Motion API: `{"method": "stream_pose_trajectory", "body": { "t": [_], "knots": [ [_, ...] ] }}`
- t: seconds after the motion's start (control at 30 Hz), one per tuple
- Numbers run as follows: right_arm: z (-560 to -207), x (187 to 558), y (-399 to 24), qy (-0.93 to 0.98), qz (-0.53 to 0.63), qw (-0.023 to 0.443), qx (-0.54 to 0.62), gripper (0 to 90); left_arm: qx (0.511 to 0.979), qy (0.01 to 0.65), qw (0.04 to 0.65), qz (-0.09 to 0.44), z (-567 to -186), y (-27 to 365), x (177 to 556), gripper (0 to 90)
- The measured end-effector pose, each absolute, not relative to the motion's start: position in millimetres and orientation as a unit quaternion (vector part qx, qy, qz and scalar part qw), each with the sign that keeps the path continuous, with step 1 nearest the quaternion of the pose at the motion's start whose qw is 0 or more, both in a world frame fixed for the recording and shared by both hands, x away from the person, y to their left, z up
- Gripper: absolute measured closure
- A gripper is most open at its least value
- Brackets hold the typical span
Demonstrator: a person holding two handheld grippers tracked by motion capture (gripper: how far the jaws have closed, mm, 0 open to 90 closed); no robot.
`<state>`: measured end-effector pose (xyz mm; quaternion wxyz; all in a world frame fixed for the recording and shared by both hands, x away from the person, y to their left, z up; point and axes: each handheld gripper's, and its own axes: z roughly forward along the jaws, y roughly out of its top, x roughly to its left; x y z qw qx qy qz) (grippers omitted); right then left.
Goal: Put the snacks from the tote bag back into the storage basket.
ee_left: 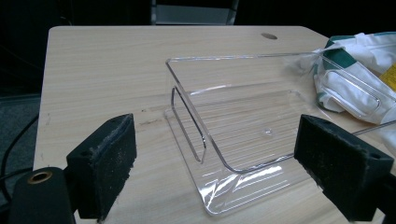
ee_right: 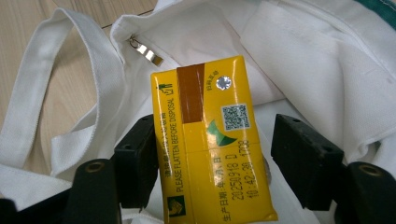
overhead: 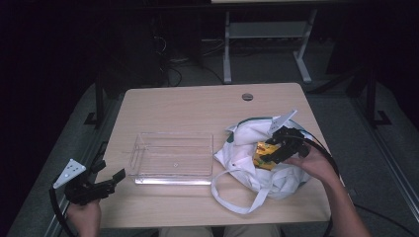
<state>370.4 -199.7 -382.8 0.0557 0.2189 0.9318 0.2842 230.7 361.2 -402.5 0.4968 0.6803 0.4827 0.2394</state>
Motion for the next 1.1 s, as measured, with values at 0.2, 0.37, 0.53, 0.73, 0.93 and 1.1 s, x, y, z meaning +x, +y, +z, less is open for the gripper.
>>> {"method": "stream_pose_trajectory", "body": {
  "t": [0.2, 0.37, 0.53, 0.73, 0.93, 1.1],
  "knots": [
    [-382, 369, -199, 0.934, 0.284, 0.057, 0.211, 40.2, 0.68, 0.483, 0.497, 0.239, -402, 361, 231, 12.6],
    [-384, 369, -197, 0.936, 0.282, 0.061, 0.201, 44.3, 0.68, 0.484, 0.497, 0.238, -403, 361, 231, 12.6],
    [-383, 368, -197, 0.937, 0.28, 0.067, 0.197, 45.8, 0.68, 0.483, 0.498, 0.239, -403, 361, 231, 12.6],
    [-381, 371, -195, 0.94, 0.274, 0.069, 0.192, 48.3, 0.679, 0.485, 0.498, 0.238, -403, 361, 231, 12.6],
    [-378, 376, -196, 0.94, 0.273, 0.065, 0.195, 50.3, 0.678, 0.486, 0.499, 0.238, -403, 361, 231, 12.6],
    [-376, 379, -201, 0.935, 0.283, 0.059, 0.203, 51.2, 0.679, 0.484, 0.497, 0.239, -403, 362, 231, 12.6]
  ]
}}
